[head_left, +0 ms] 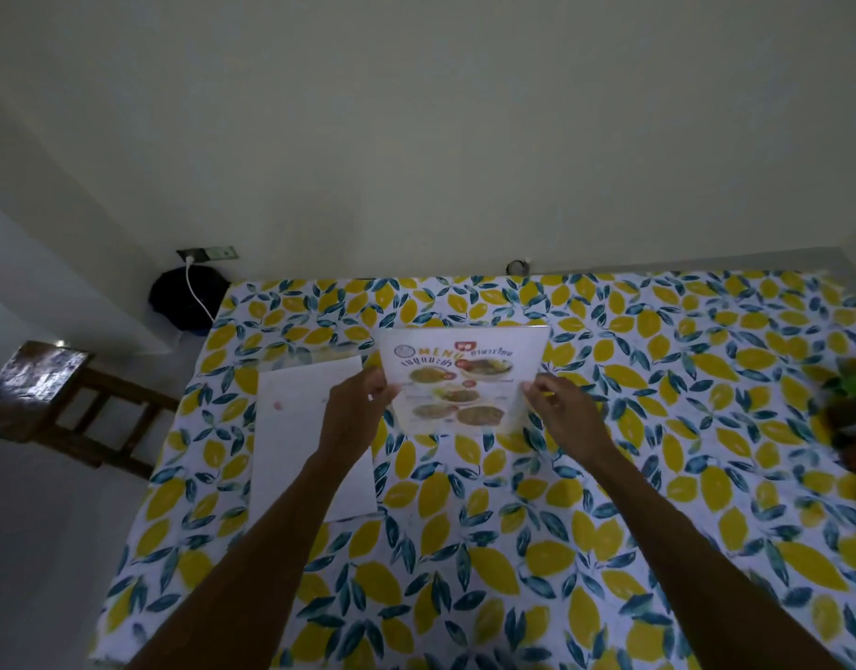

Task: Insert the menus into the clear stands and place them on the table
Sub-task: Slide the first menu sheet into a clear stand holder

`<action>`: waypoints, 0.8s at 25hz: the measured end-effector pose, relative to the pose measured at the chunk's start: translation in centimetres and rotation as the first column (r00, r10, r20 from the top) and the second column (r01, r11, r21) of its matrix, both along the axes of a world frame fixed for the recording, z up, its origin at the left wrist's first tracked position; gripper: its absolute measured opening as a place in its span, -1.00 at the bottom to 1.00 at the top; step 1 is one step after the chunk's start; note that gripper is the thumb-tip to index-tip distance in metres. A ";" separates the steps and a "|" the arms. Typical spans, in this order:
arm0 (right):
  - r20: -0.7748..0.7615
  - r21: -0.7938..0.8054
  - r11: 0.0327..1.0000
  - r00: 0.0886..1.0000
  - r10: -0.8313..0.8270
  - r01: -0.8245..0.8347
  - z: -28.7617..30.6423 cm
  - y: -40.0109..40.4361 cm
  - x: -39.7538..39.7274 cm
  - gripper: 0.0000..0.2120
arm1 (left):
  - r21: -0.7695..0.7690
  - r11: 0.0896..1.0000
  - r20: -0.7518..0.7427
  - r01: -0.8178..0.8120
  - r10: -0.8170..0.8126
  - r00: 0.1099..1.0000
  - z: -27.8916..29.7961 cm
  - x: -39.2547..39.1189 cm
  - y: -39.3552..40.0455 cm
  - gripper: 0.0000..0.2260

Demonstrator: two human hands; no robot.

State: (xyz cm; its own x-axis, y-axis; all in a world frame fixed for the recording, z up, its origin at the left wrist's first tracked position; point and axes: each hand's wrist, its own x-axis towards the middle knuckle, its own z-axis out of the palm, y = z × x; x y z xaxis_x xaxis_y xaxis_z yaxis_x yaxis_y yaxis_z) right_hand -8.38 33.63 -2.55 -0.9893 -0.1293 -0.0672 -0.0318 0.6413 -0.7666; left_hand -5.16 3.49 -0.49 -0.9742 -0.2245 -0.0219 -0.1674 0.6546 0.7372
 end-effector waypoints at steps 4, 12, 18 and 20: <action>0.093 0.058 0.998 0.996 0.002 -0.007 -4.7 -0.3 -1.2 -0.73 | -0.019 0.998 0.142 -0.059 0.061 0.988 -3.1 -1.6 0.9 -0.88; 0.082 0.009 0.999 0.996 -0.040 0.039 -6.4 -1.1 -0.2 -0.64 | -0.083 0.990 0.267 -0.110 0.128 0.955 -6.4 -0.4 2.2 -0.77; 0.063 -0.014 1.000 0.998 -0.019 0.019 -6.8 -0.7 0.6 -0.68 | -0.114 0.990 0.230 -0.080 0.104 0.968 -6.4 0.5 2.7 -0.79; 0.064 0.000 0.999 0.997 -0.033 0.033 -6.6 -0.8 0.6 -0.68 | -0.083 0.993 0.244 -0.078 0.096 0.965 -6.2 0.5 2.8 -0.77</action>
